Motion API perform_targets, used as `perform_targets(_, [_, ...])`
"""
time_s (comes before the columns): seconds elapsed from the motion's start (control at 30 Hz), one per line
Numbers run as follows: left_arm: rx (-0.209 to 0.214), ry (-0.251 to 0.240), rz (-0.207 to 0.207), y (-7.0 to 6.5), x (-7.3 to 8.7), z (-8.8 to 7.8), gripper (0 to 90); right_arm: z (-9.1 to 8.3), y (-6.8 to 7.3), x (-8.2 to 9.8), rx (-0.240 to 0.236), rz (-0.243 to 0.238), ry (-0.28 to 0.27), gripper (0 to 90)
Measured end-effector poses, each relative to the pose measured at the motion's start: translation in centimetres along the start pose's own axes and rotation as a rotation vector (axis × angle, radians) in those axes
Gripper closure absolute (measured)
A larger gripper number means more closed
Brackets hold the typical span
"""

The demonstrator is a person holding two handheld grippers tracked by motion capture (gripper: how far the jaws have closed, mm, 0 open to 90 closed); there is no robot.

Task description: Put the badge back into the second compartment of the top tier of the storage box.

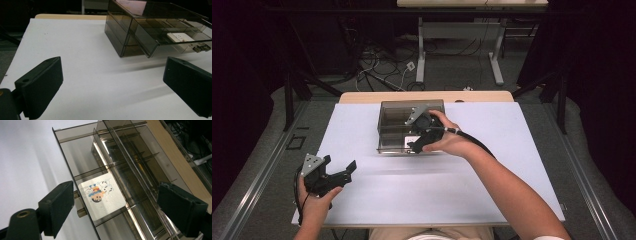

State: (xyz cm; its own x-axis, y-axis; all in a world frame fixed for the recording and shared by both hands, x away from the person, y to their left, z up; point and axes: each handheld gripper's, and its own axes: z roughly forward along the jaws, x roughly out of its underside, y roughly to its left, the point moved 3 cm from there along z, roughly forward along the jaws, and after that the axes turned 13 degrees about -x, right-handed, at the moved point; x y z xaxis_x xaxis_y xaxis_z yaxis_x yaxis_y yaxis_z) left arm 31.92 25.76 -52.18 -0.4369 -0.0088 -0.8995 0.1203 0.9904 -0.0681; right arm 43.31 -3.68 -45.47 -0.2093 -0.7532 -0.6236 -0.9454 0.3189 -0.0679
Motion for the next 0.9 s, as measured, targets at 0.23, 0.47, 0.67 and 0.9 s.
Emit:
perform_targets(0.23, [0.000, 0.001, 0.004, 0.0, 0.0, 0.0, 2.7, -0.9, 0.0, 0.3, 0.027, 0.034, -0.012, 12.8])
perform_targets(0.47, [0.000, 0.000, 0.004, 0.0, 0.0, 0.0, 2.8, -1.7, 0.0, 1.0, 0.044, 0.107, -0.031, 14.8])
perform_targets(0.67, [-0.001, -0.001, 0.004, -0.1, 0.0, 0.0, 2.8, -2.3, -0.2, 1.8, 0.059, 0.148, -0.059, 13.7])
perform_targets(0.9, [-0.001, 0.000, 0.004, -0.1, 0.0, 0.0, 2.8, -3.1, -0.2, 2.8, 0.081, 0.200, -0.072, 9.8])
